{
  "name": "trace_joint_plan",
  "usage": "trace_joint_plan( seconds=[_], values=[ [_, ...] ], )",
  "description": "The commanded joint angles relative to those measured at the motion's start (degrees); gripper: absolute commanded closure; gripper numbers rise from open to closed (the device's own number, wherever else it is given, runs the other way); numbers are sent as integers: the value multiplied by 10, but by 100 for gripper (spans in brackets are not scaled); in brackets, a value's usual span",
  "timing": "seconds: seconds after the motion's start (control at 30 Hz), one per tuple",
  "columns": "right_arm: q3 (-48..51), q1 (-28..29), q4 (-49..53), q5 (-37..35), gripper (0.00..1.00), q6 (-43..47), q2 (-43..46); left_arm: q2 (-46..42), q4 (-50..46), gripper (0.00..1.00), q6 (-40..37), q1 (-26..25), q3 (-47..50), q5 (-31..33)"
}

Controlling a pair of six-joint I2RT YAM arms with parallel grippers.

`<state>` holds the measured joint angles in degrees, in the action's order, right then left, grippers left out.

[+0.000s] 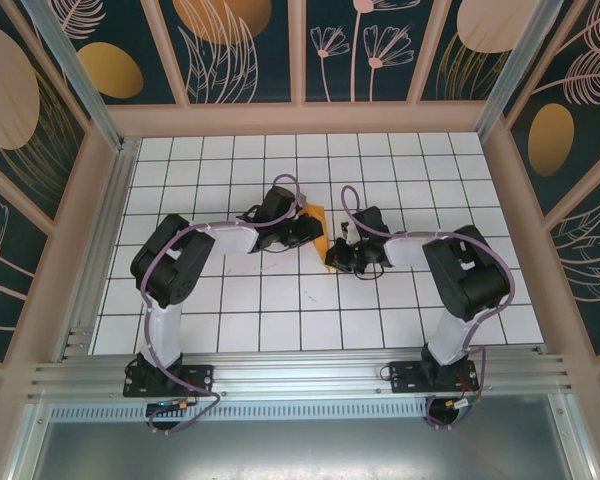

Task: Fold a paper plane with a square sheet of paper (pick it up from the middle)
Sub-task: Fold the wing for the fifth time at the center of the table.

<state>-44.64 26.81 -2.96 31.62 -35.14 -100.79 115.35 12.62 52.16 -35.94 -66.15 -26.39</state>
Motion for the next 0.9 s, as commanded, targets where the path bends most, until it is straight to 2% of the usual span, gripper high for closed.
trace_joint_plan(
  seconds=[0.0,0.37,0.6,0.87],
  values=[
    [-1,-7,41,-40,96,-3,-31,17,-24,76,-35,4,-19,-5],
    [-4,-6,47,-41,96,2,-39,43,-27,75,-17,4,-36,0],
    [-4,-6,48,-42,96,4,-42,42,-51,75,-3,6,-36,60],
    [-2,-6,52,-46,96,5,-41,43,-61,76,4,8,-33,81]
  ],
)
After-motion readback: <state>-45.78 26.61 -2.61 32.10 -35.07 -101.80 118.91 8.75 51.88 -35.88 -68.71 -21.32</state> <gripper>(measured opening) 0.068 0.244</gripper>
